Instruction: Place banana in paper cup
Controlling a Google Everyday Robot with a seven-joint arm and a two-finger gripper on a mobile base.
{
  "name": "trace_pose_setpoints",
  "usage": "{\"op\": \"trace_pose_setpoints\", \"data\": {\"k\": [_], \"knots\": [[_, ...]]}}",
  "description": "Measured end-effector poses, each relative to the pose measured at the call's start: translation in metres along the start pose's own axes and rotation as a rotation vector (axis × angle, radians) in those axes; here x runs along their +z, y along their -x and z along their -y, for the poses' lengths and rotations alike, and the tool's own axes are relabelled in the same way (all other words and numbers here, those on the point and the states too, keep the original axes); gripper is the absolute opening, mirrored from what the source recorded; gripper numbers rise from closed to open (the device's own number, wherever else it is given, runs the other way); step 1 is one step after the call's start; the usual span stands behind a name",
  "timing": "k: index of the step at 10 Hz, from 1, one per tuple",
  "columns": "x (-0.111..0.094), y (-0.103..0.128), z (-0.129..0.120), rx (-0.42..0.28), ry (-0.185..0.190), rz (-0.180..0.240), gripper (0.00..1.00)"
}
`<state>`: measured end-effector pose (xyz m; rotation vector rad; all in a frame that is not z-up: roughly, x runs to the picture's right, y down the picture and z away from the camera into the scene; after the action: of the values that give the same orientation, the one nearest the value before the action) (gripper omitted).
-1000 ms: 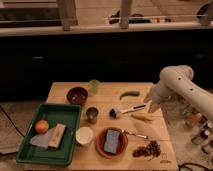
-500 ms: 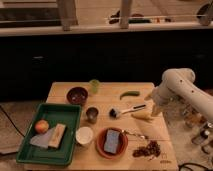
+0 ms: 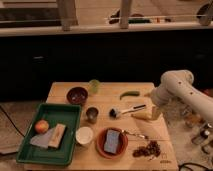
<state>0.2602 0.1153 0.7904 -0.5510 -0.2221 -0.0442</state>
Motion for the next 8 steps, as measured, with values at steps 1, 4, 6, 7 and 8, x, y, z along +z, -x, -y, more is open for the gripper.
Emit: {"op": "trace_pose_setpoints", "data": {"k": [1,4,6,7,8], "knots": [[0.005,0.002,0.000,0.000,-0.006,-0.001,0.80],[0.025,0.002,-0.001,0.005,-0.011,-0.001,0.80],[0.045,0.001,0.001,0.007,0.002,-0.004,0.80],[0.053,0.000,0.002,0.007,0.007,-0.006,0.80],[0.060,-0.001,0.003,0.009,0.013,-0.009,0.80]]}}
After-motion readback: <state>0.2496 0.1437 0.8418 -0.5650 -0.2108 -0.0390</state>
